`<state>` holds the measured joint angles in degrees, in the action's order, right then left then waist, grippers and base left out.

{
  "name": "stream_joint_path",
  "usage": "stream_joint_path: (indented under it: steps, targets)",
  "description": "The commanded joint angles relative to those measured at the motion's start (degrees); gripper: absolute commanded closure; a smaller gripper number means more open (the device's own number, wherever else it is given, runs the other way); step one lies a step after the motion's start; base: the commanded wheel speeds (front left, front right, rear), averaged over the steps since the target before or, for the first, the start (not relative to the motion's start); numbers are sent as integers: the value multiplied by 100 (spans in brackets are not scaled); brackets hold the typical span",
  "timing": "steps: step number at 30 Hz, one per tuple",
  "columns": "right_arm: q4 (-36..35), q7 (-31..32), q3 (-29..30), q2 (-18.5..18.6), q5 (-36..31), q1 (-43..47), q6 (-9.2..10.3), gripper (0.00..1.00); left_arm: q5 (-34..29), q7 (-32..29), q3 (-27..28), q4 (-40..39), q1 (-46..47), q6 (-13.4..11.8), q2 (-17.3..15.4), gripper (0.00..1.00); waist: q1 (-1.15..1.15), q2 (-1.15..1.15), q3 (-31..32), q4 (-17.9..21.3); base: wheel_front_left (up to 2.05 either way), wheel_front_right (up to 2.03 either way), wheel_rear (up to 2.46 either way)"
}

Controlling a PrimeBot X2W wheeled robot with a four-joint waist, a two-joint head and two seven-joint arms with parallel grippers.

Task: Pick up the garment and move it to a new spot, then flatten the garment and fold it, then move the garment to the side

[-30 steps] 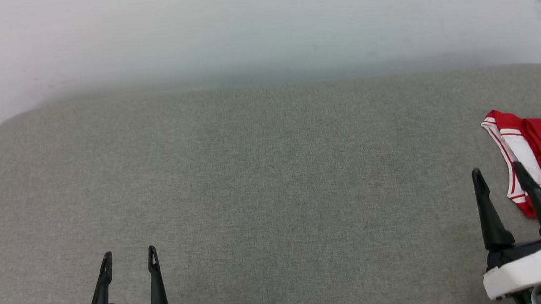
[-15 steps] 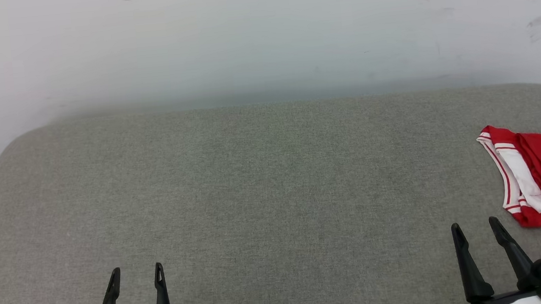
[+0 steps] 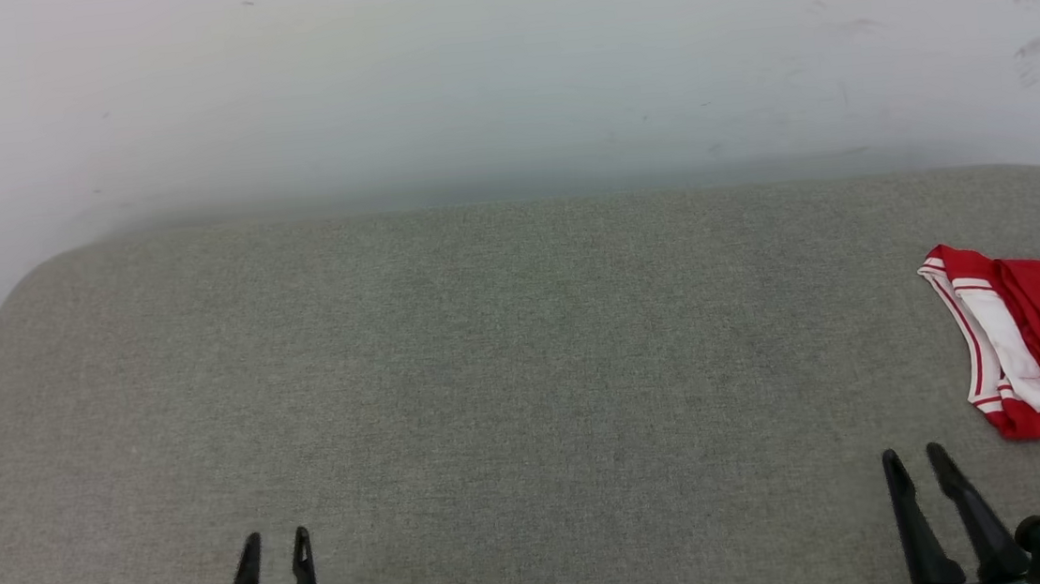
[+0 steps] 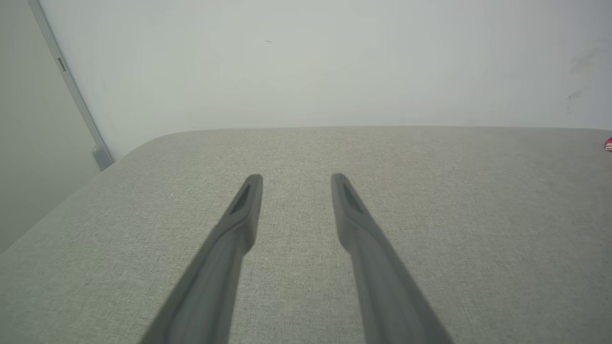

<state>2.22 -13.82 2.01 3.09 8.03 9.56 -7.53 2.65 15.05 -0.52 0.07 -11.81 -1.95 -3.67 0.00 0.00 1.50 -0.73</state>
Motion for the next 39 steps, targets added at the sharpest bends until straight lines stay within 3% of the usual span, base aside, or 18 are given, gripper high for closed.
stream_joint_path:
  steps: [1, 39]
  targets:
    - [60, 4, -15, 0, 23, 14, 0, 100, 30, -5, -4, 74, 1, 3, 15, 100, 0, 0, -1, 0, 0, 0, 0]
    - [569, 692, -16, 144, 3689, -659, 2, 100, 3800, -869, 230, 685, 768, 397, 6, 100, 0, 0, -47, 21, 0, 0, 0]
